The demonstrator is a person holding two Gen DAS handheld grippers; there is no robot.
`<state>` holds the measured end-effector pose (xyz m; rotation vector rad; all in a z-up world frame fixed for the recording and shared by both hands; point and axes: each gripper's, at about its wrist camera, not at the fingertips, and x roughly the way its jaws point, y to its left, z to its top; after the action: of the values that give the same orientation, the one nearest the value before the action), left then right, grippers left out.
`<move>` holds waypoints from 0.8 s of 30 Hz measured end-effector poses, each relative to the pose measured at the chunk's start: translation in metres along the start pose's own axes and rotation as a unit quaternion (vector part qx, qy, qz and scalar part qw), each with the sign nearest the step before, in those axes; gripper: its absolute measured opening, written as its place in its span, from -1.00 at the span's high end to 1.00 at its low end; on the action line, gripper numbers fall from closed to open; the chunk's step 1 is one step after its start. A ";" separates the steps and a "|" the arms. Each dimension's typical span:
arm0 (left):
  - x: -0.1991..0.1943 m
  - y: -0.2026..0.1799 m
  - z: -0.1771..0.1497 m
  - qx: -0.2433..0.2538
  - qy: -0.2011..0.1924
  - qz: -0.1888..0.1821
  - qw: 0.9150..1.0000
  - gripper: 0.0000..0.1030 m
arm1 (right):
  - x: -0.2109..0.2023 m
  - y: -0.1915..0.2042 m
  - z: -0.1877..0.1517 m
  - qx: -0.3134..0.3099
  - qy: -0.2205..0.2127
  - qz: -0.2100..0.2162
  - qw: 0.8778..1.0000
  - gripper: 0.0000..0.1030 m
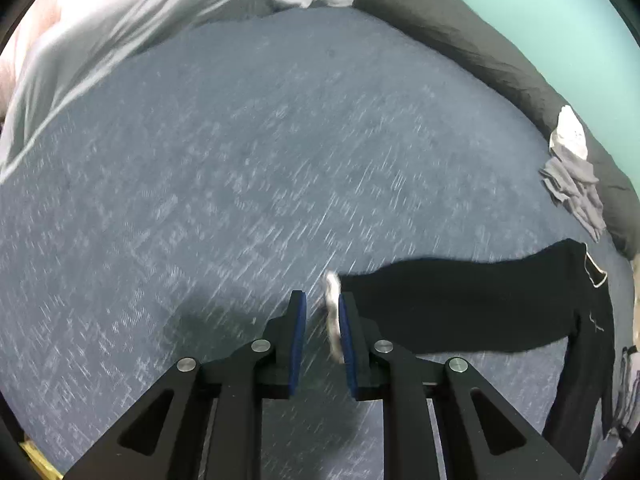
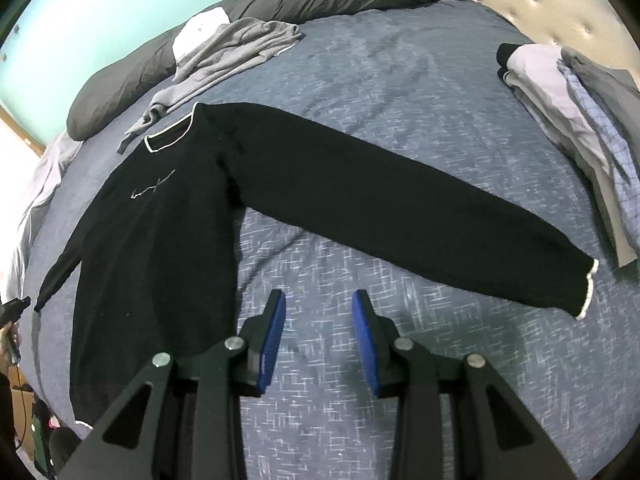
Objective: Fold clothes
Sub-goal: 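Grasp the other sleeve cuff with the left gripper, pull it straight, release, then move both grippers back to the white-striped hem and close on it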
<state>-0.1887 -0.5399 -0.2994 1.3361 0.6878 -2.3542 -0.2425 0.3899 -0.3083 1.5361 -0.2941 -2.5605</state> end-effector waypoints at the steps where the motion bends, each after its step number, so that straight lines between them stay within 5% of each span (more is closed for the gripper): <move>1: 0.003 0.002 -0.003 -0.004 0.004 -0.006 1.000 0.63 | 0.001 0.001 0.000 0.000 0.000 0.000 1.000 0.33; 8: 0.020 0.007 -0.016 -0.047 0.007 -0.058 0.997 0.59 | 0.003 0.008 0.000 -0.005 0.003 -0.001 1.000 0.33; 11: 0.023 0.005 -0.019 -0.042 0.006 -0.051 0.998 0.62 | 0.002 0.009 0.001 -0.007 0.002 -0.002 1.000 0.33; 14: 0.023 0.004 -0.021 -0.035 0.003 -0.034 0.999 1.00 | 0.003 0.009 0.002 -0.006 0.002 -0.002 1.000 0.33; 20: 0.011 0.013 -0.019 -0.029 -0.018 0.020 0.999 1.00 | 0.006 0.010 -0.002 -0.005 0.006 0.001 1.000 0.33; 24: 0.002 0.021 -0.020 -0.039 -0.020 0.010 0.999 1.00 | 0.009 0.011 -0.004 -0.005 0.009 0.002 1.000 0.33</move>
<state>-0.1649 -0.5458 -0.3147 1.2539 0.7427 -2.3086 -0.2429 0.3770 -0.3150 1.5519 -0.2828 -2.5396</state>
